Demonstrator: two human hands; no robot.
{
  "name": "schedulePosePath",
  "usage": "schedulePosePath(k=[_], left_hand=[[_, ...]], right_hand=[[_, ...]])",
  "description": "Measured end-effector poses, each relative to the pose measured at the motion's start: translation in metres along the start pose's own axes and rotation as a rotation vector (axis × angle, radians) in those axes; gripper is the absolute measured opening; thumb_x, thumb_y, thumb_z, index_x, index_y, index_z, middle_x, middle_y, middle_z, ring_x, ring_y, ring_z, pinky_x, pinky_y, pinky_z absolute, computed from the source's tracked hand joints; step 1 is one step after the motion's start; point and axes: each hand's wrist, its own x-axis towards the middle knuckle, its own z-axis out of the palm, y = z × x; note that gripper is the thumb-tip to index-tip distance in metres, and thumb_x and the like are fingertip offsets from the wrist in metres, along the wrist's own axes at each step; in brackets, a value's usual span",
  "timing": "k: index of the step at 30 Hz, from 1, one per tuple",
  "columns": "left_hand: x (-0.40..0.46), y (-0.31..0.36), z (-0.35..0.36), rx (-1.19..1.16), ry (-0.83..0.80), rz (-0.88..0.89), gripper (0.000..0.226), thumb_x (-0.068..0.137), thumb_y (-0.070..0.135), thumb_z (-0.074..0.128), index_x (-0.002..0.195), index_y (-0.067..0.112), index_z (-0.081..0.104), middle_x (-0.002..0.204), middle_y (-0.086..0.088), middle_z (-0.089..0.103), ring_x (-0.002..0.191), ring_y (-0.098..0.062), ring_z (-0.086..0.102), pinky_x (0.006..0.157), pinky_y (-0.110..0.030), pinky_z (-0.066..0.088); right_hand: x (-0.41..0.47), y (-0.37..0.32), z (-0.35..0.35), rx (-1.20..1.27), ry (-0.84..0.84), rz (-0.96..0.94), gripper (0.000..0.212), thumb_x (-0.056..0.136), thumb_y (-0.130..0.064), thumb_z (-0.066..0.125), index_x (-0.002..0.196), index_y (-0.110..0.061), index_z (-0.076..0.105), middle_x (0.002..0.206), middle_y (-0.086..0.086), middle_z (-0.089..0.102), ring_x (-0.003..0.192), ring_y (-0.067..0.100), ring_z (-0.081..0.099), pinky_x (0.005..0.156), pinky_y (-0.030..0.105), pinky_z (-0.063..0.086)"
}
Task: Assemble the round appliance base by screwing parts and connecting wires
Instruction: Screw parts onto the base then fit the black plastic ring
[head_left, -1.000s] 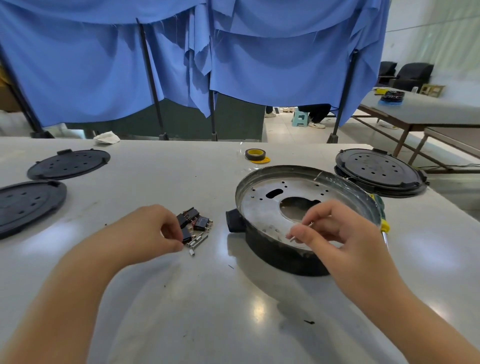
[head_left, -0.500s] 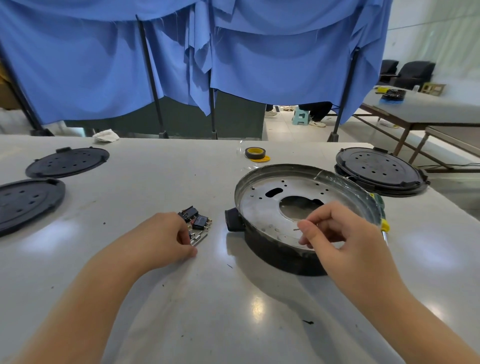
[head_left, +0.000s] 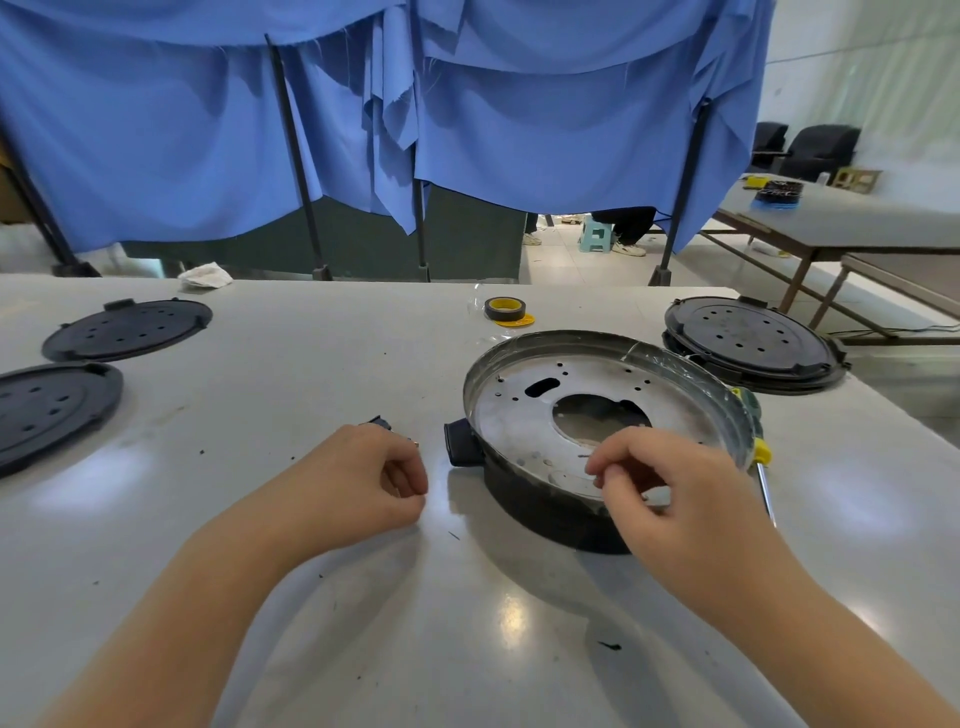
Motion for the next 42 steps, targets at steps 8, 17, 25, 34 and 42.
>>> schedulePosePath(k=[8, 17, 25, 34, 42], left_hand=[[0.003, 0.011, 0.02, -0.193, -0.004, 0.025, 0.013, 0.08, 0.014, 0.071, 0.075, 0.026, 0.073, 0.07, 0.012, 0.071, 0.062, -0.002, 0.064, 0.063, -0.014, 0.051], [0.005, 0.019, 0.026, -0.468, -0.067, -0.076, 0.008, 0.083, 0.006, 0.07, 0.081, 0.011, 0.076, 0.072, -0.005, 0.075, 0.068, -0.014, 0.073, 0.058, -0.016, 0.052], [0.004, 0.025, 0.018, -0.863, -0.046, -0.176, 0.011, 0.08, 0.002, 0.074, 0.091, 0.004, 0.075, 0.084, -0.014, 0.076, 0.08, -0.021, 0.074, 0.064, -0.018, 0.056], [0.004, 0.056, 0.016, -1.18, 0.096, -0.064, 0.01, 0.08, 0.005, 0.072, 0.084, 0.01, 0.079, 0.089, -0.015, 0.075, 0.082, -0.023, 0.074, 0.068, -0.022, 0.057], [0.02, 0.11, -0.006, -1.084, 0.241, 0.131, 0.012, 0.082, 0.006, 0.072, 0.083, 0.015, 0.079, 0.082, -0.009, 0.076, 0.079, -0.02, 0.074, 0.069, -0.021, 0.057]], right_hand=[[0.003, -0.004, 0.002, -0.392, -0.221, -0.113, 0.046, 0.075, -0.069, 0.052, 0.102, -0.034, 0.065, 0.092, -0.02, 0.064, 0.089, 0.006, 0.055, 0.07, 0.021, 0.042], [0.004, -0.003, 0.013, -0.391, -0.174, -0.091, 0.02, 0.08, -0.046, 0.067, 0.096, -0.034, 0.066, 0.083, -0.019, 0.062, 0.084, 0.006, 0.053, 0.062, 0.017, 0.028], [0.021, -0.008, -0.005, -0.248, 0.088, -0.002, 0.015, 0.073, -0.043, 0.073, 0.079, -0.031, 0.067, 0.067, -0.015, 0.061, 0.067, 0.009, 0.055, 0.057, 0.025, 0.042], [0.058, -0.007, -0.04, -0.005, 0.282, 0.087, 0.025, 0.078, -0.046, 0.064, 0.077, -0.022, 0.065, 0.064, -0.008, 0.062, 0.066, 0.014, 0.059, 0.062, 0.041, 0.053], [0.077, 0.005, -0.073, 0.275, 0.335, 0.183, 0.023, 0.081, -0.036, 0.072, 0.07, -0.016, 0.068, 0.06, -0.007, 0.066, 0.055, 0.001, 0.06, 0.053, 0.021, 0.045]])
